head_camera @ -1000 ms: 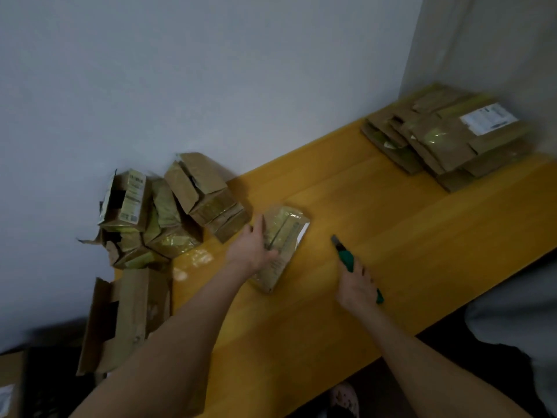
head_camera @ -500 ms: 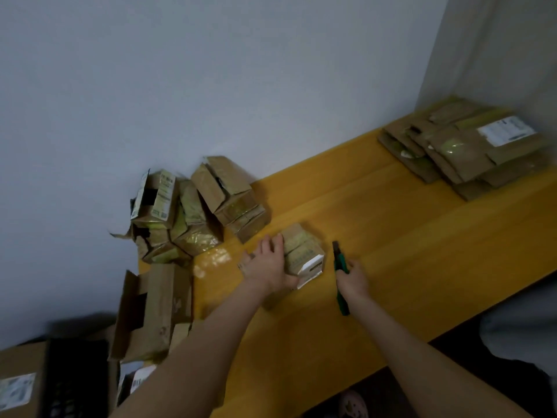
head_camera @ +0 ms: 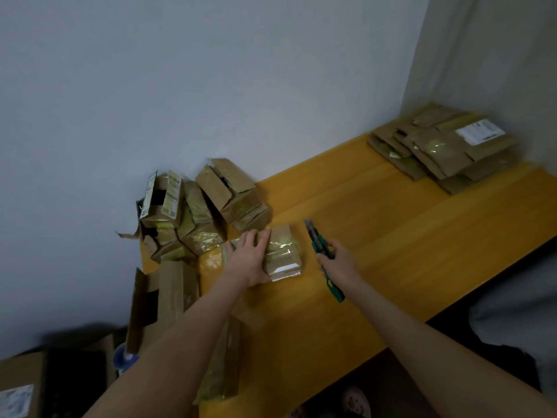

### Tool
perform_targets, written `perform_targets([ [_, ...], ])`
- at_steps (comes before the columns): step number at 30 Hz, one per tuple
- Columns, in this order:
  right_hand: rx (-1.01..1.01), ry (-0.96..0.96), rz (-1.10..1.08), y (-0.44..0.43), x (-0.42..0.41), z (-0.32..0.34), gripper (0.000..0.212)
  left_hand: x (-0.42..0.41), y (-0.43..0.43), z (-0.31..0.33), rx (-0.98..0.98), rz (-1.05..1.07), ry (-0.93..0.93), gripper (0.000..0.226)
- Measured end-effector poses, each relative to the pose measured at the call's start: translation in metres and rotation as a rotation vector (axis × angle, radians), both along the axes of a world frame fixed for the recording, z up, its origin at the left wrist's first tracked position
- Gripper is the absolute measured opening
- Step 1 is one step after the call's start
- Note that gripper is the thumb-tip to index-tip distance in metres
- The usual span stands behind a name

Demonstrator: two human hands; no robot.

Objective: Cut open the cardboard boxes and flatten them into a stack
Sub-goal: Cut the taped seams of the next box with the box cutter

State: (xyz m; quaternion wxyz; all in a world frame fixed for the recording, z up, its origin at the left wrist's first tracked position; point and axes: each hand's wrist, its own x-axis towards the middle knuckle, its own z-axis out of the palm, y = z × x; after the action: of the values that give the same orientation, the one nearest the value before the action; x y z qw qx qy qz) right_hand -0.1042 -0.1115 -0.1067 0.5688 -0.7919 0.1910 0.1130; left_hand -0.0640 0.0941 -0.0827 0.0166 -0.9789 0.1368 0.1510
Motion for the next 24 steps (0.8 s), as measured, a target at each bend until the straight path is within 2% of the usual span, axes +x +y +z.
perform_targets([
  [6, -0.022, 0.033, 0.131, 0.018, -0.008, -0.007, 0.038, -0.010, 0.001, -0.017, -0.029, -0.039, 0.001, 0.114],
  [16, 0.090, 0.220, 0.171, 0.006, -0.023, -0.012, 0.034, -0.008, 0.008, -0.022, -0.084, -0.034, 0.006, 0.110],
  [20, -0.065, 0.101, 0.166, 0.000, -0.025, -0.009, 0.037, -0.006, 0.008, -0.022, -0.084, -0.036, 0.018, 0.110],
  [24, -0.279, 0.045, 0.335, -0.003, -0.022, -0.001, 0.039, -0.006, 0.006, -0.021, -0.061, -0.046, 0.015, 0.110],
])
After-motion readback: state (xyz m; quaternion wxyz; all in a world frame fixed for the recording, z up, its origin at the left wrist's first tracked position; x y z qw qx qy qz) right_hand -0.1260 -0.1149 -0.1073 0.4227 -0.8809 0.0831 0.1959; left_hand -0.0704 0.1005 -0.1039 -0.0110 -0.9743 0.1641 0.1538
